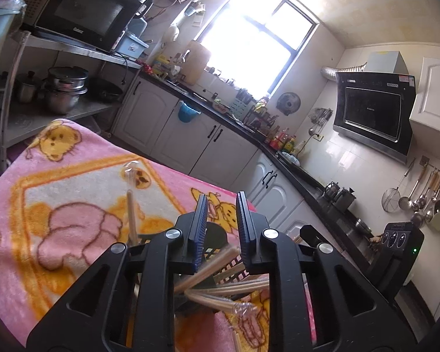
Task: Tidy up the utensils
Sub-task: 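Open both tools to drop the chopsticks into the basket, then withdraw both open tools and lower them toward the last loose chopsticks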
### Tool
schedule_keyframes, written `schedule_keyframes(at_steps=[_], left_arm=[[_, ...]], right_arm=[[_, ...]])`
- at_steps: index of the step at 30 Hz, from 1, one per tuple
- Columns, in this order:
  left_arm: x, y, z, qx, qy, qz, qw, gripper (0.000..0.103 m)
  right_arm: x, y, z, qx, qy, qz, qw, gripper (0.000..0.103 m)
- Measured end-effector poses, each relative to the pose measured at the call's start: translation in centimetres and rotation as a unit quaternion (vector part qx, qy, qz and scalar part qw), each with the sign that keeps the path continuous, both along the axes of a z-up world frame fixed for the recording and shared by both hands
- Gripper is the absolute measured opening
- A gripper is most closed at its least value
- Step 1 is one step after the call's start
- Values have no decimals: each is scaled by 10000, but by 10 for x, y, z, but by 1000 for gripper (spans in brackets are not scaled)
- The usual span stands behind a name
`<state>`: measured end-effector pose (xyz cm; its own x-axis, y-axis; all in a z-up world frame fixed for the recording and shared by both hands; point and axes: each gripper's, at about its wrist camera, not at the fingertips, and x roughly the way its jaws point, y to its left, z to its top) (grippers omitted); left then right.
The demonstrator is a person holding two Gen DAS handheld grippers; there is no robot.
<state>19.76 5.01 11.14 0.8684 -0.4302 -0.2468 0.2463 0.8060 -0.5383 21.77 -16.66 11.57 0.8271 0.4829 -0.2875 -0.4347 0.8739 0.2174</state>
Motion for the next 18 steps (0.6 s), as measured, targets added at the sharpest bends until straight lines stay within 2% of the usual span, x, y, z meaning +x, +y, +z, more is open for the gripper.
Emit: schedule_keyframes(at_steps=[3,13,18], left_arm=[[-7,1,1,31,-12,16,10000,25],[-24,-8,-1,286,78,-2,9996,37],[-34,-11,-4,357,107,-77,9993,53]], right_arm=[[-3,-3,-1,15,25,-5,10000,19],[-11,-12,-2,54,181,-41,9998,31],[-21,-16,-3,15,269,-9,9996,35]])
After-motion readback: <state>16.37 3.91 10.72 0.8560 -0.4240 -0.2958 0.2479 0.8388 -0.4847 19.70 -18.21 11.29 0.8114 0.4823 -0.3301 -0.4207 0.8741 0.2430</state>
